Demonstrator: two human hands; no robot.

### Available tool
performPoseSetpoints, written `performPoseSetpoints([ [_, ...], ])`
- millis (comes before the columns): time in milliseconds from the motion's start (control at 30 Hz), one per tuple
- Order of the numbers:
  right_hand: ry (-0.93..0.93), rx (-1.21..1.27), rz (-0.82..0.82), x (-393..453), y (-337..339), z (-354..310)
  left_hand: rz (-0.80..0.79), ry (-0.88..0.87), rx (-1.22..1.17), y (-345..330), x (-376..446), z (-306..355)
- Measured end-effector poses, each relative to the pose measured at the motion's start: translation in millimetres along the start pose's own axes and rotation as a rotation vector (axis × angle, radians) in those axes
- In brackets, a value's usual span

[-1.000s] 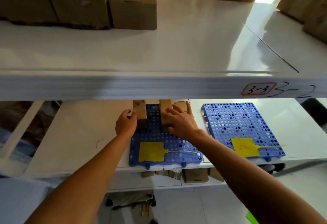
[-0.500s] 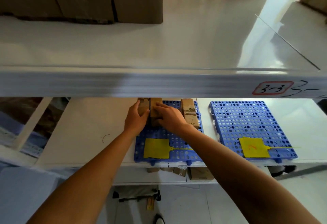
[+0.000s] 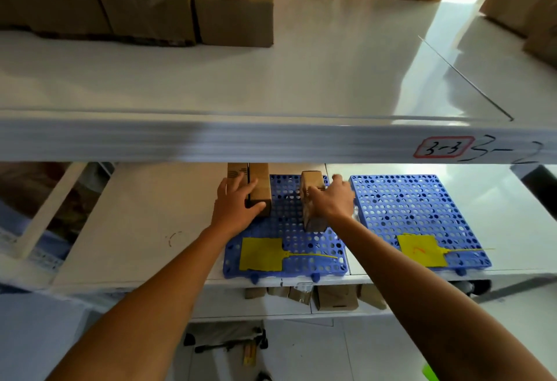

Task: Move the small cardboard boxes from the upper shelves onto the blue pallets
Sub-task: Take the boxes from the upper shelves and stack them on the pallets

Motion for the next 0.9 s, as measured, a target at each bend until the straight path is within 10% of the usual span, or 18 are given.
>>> performPoseSetpoints([
  [433,-0.08,0.38,-0.303,3,-55,-31,-0.032,-0.004,0.048,7,-3,-6],
  [900,-0.023,0.26,-0.317,-12,-46,-48,-0.027,-0.044,0.031,35,-14,2],
])
Point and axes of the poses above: each hand's wrist, its own x-axis towards the middle knuckle, its own y-axis out of the back of the hand, z = x × y, the point moved 2 cm from there along x, towards the middle knuckle, and after that the axes turned 12 degrees about x, right-handed, at the moved point
